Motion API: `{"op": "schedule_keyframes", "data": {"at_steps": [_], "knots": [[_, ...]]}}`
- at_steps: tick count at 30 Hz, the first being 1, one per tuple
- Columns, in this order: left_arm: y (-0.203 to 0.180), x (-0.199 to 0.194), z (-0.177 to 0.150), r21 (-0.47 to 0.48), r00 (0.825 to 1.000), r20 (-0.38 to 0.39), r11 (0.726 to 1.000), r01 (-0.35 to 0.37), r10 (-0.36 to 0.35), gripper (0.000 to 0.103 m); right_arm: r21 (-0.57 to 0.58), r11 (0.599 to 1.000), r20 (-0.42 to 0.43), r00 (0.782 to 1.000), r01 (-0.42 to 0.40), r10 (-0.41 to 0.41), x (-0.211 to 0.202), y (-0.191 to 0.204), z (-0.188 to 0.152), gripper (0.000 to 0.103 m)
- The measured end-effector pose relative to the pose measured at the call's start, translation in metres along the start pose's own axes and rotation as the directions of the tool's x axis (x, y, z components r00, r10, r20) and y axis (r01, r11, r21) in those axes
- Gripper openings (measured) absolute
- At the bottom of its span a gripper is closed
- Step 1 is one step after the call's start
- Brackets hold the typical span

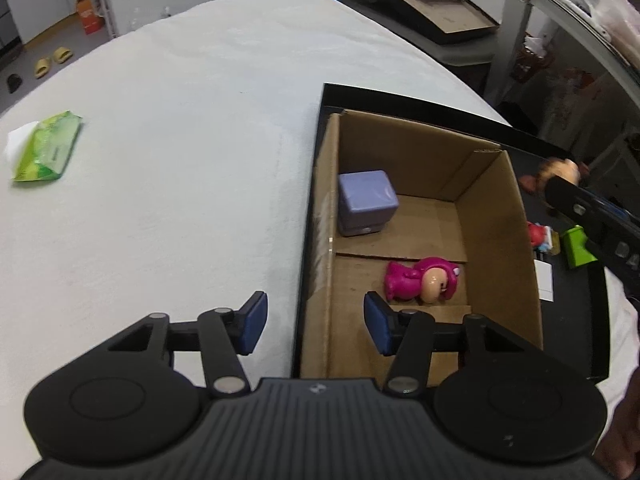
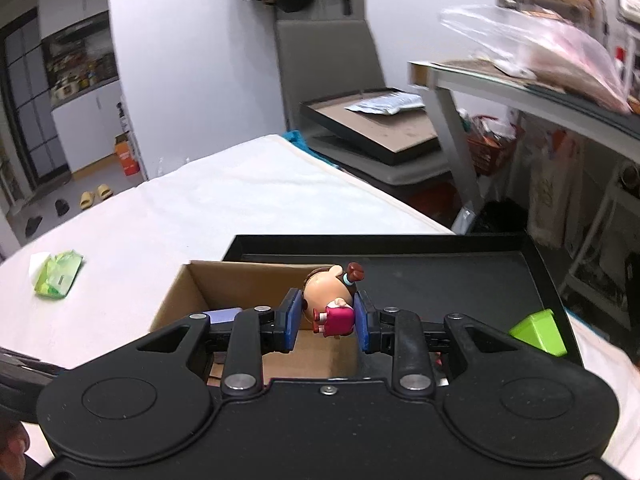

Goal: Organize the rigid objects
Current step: 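Carry the doll figurine with the right gripper into the box and release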

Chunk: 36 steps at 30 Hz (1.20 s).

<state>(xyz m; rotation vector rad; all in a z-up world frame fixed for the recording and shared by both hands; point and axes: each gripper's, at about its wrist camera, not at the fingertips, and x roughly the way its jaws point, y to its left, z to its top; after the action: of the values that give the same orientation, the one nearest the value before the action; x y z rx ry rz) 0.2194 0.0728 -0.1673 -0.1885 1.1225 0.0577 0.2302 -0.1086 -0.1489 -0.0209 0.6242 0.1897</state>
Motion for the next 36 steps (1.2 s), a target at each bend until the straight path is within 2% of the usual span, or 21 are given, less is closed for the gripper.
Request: {"op": "schedule_keyframes", "data": {"at_steps": [8, 10, 20, 24, 32, 35, 36], "knots": [[0.009, 0.019, 0.005, -0.024, 0.996, -0.059, 0.997, 0.068, -0.069, 0.017, -0.057, 0.998, -0.047, 0.999, 0.001, -0.004, 0.023, 0.024, 0.002, 0.028], [0.011, 0.022, 0.005, -0.035, 0.994, -0.068, 0.996, 0.079, -0.081, 0.013, -0.069, 0.998, -0.059, 0.998, 0.003, -0.008, 0.028, 0.027, 0.001, 0.028], [0.02, 0.026, 0.009, -0.058, 0.99, -0.087, 0.993, 0.107, -0.112, 0.013, -0.134, 0.991, -0.094, 0.996, -0.009, -0.003, 0.049, 0.047, 0.0, 0.029], [0.019, 0.026, 0.011, -0.048, 0.99, -0.093, 0.993, 0.104, -0.108, 0.014, -0.158, 0.987, -0.07, 0.997, 0.014, -0.026, 0.047, 0.049, -0.001, 0.046], [0.014, 0.023, 0.011, -0.045, 0.992, -0.089, 0.995, 0.085, -0.088, 0.014, -0.121, 0.992, -0.055, 0.998, 0.028, -0.034, 0.036, 0.039, -0.001, 0.054], [0.012, 0.02, 0.012, -0.035, 0.994, -0.085, 0.997, 0.071, -0.074, 0.014, -0.1, 0.994, -0.04, 0.998, 0.042, -0.046, 0.03, 0.032, 0.0, 0.062], [0.01, 0.02, 0.012, -0.029, 0.994, -0.085, 0.997, 0.066, -0.069, 0.014, -0.093, 0.994, -0.036, 0.998, 0.051, -0.054, 0.029, 0.03, 0.0, 0.068]]}}
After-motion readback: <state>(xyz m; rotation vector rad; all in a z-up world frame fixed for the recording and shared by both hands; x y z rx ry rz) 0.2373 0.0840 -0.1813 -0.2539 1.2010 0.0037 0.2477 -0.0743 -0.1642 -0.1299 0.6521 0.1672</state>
